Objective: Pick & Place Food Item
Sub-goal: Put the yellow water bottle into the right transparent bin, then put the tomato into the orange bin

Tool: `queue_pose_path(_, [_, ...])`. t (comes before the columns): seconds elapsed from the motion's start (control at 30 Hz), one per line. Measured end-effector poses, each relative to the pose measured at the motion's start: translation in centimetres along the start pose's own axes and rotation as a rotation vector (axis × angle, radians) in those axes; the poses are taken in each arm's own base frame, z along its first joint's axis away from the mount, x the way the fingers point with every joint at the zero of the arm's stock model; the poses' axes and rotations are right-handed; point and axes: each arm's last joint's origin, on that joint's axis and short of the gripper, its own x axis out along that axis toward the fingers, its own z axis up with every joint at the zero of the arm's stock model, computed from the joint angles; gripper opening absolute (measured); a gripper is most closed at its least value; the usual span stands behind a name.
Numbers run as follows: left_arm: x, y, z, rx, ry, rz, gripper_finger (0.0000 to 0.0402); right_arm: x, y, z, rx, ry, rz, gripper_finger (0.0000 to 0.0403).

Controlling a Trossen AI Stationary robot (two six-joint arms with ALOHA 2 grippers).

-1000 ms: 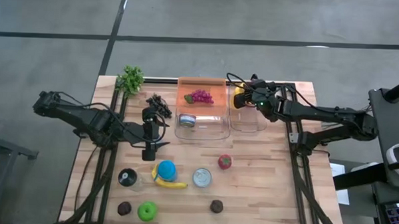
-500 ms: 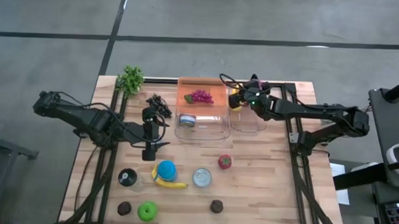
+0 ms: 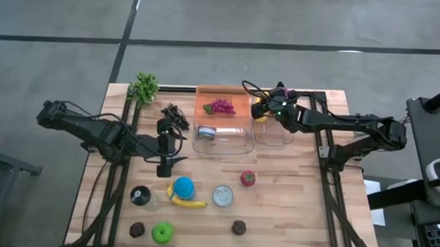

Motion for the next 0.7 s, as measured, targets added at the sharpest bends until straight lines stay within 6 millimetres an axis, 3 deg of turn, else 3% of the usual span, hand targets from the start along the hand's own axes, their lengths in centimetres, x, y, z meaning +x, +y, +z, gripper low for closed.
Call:
queue_pose_path(0.37, [0.0, 0.0, 0.0, 0.0, 0.0, 0.0, 0.0306, -1.0, -0.5, 1.1, 0.031, -0.036, 0.015, 0.0216])
queue_pose_path(0.7, [0.0, 0.0, 0.0, 0.0, 0.0, 0.0, 0.0304, -4.5, -1.4, 3.5, 0.013, -0.11, 0.188, 0.0238])
